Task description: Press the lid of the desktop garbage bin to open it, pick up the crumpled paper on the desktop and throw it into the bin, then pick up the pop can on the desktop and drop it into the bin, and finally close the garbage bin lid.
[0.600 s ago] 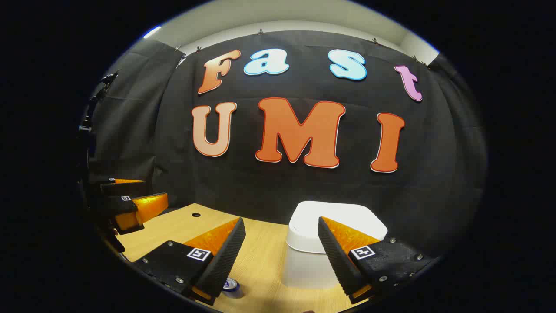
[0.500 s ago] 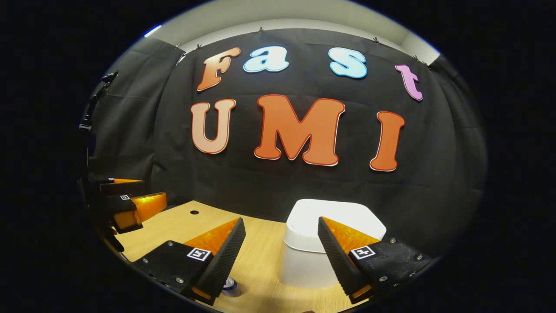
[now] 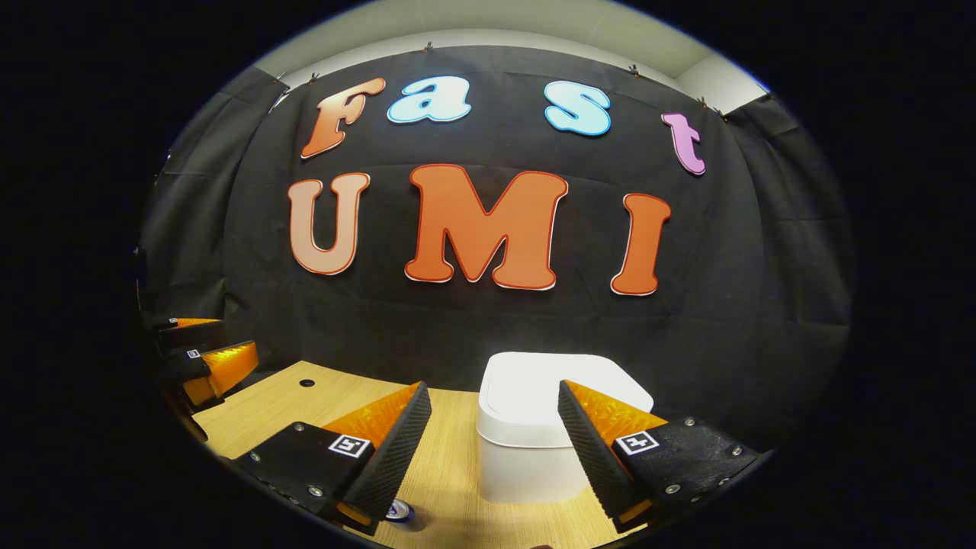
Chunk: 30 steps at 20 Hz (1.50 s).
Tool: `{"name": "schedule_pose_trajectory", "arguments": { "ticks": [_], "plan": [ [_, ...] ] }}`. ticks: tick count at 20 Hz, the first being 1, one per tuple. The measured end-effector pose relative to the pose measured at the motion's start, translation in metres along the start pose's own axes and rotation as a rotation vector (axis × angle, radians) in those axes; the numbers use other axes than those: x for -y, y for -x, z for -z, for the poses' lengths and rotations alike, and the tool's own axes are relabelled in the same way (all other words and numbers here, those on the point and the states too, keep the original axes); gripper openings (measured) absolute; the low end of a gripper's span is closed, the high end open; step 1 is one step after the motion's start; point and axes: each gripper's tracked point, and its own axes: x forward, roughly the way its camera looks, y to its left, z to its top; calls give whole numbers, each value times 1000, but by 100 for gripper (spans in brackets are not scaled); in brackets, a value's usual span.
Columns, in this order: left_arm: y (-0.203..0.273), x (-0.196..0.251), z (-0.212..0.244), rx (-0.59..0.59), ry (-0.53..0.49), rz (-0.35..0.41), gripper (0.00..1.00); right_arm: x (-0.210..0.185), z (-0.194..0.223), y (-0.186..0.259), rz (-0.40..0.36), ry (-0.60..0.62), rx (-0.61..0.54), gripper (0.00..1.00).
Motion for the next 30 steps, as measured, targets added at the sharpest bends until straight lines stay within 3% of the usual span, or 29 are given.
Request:
{"name": "schedule_pose_trajectory", "arguments": {
  "ticks": [11,13,15,17,20,21,22,24,28,30],
  "plan": [
    [11,-29,13,-7,-19,-33,99,34,-26,-19,101,45,-6,100],
    [14,-33,14,-9,-19,-45,99,48,-29,-26,125,50,-20,95],
    [16,-38,17,-14,-19,-63,99,65,-27,-32,157,65,-57,78],
    [19,-42,18,-20,-21,-81,100,76,-25,-41,164,68,-95,70],
    [23,-46,24,-31,-14,-96,99,98,-17,-50,208,76,-182,42],
    [24,-48,30,-48,-6,-101,99,108,-18,-52,237,84,-194,39],
    [26,-51,36,-63,-1,-111,99,112,-22,-54,243,81,-192,24],
    [30,-58,45,-85,5,-132,99,105,-28,-60,190,36,-201,11],
    [39,-68,52,-103,8,-166,99,111,-30,-69,152,-43,-254,1],
    [44,-73,52,-104,7,-176,99,113,-32,-73,125,-65,-277,1]
  ]
}}
